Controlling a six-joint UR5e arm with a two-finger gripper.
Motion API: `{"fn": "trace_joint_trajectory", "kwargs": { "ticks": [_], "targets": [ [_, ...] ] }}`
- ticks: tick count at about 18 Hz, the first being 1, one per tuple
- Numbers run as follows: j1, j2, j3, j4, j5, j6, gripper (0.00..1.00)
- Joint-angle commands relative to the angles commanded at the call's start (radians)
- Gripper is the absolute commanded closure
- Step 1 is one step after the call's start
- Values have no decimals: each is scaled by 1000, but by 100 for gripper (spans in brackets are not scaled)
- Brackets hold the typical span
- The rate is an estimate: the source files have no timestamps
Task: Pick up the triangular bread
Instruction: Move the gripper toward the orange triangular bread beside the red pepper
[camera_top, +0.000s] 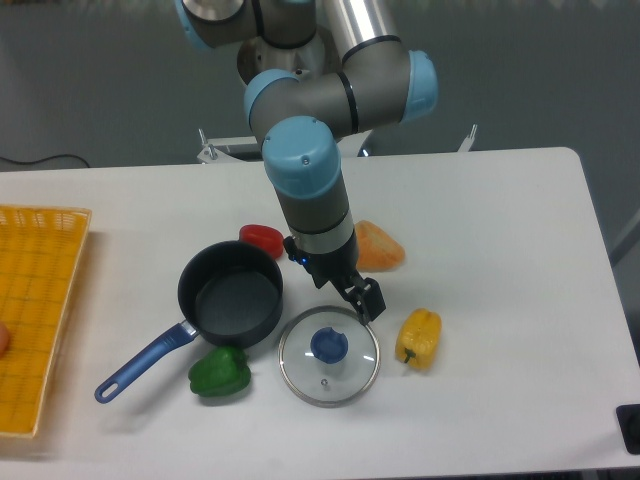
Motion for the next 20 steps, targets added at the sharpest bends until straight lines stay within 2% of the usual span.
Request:
{"fn": "trace_joint_trajectory", "kwargs": {
  "ticks": [4,6,11,20],
  "targets": [
    [-2,2,0,-5,-2,0,0],
    [-6,3,-20,-24,3,-6,0],
    [-8,18,-89,-6,2,-25,0],
    [-9,9,-107,-6,2,-57,0]
  ]
}}
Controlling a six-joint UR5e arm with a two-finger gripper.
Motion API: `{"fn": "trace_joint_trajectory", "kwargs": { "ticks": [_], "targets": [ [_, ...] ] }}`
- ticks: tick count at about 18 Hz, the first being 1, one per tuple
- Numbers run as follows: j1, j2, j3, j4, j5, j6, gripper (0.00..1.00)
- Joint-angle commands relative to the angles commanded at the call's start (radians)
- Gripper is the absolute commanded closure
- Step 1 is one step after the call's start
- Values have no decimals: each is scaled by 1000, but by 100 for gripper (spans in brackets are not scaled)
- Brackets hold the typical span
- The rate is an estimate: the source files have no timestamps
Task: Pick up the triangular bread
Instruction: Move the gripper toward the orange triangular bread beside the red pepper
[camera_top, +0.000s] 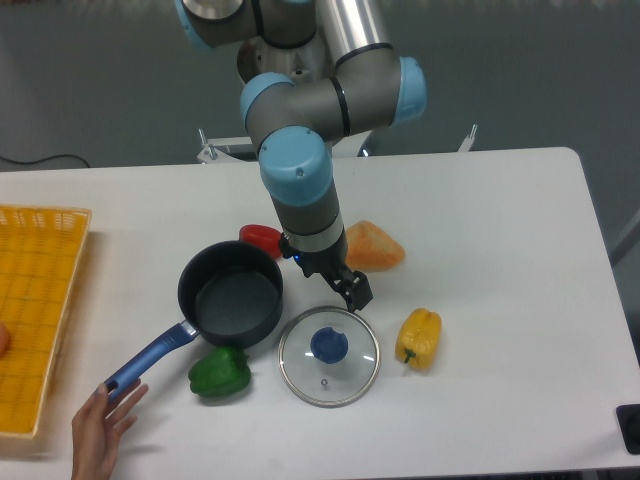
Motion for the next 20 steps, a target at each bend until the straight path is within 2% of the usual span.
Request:
{"fn": "trace_joint_trajectory", "kwargs": {
  "ticks": [2,4,7,12,20],
  "targets": [
    [-8,-8,-15,-2,33,8,0],
    [-24,-9,-32,-2,106,78,0],
    [-25,-29,-61,-2,114,198,0],
    [-9,-31,-89,-5,117,394,0],
    [44,-29,-130,-11,112,596,0]
  ]
}}
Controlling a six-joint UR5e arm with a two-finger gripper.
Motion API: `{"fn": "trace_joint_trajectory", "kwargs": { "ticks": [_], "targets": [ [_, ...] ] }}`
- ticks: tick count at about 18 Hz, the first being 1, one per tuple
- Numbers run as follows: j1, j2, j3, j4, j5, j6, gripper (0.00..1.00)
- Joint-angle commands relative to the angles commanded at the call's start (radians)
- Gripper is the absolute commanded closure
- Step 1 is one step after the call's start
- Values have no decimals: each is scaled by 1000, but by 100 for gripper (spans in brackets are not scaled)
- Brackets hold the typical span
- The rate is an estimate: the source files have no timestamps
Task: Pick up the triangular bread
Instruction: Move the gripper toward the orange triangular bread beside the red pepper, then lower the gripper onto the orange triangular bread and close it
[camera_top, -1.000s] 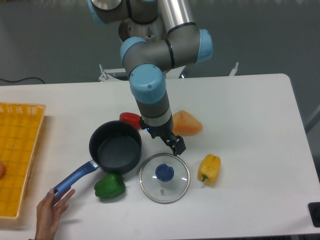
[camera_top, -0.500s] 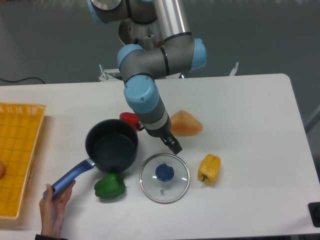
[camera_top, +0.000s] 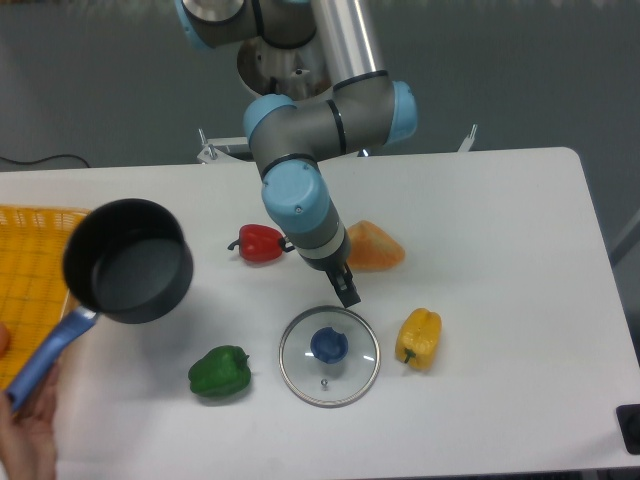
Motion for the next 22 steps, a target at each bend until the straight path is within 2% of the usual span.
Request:
{"fn": "trace_joint_trajectory", "kwargs": {
  "ticks": [3,7,13,16,22],
  "targets": [
    [18,0,-11,-2,6,84,0],
    [51,6,-64,0,9,151,0],
    [61,14,-97,8,9,172,0],
    [69,15,-106,9,15,227,0],
    [69,14,-112,11,17,217,0]
  ]
}}
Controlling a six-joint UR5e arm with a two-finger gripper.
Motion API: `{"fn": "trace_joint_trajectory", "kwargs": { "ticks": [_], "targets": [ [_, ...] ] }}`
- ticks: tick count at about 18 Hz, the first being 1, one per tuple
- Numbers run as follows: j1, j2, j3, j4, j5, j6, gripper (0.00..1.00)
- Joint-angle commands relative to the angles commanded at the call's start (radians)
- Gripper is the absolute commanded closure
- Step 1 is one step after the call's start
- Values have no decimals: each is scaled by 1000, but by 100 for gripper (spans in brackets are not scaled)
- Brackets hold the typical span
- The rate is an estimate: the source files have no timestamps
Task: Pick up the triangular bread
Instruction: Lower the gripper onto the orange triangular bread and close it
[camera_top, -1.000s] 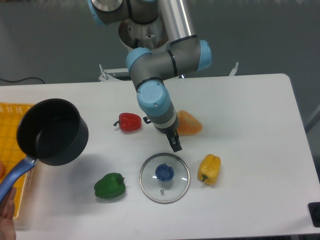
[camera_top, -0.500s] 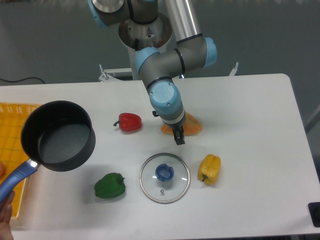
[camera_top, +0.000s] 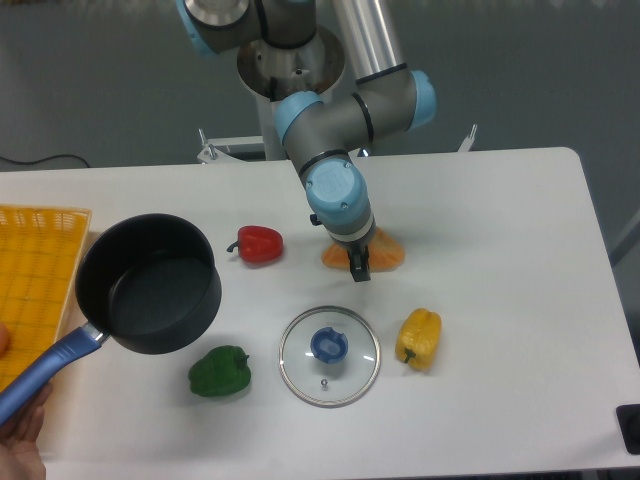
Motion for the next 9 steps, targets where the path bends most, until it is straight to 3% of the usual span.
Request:
{"fn": "trace_joint_trajectory", "kwargs": {
  "ticks": [9],
  "targets": [
    [-3,-8,-6,11,2,-15,1]
  ]
}}
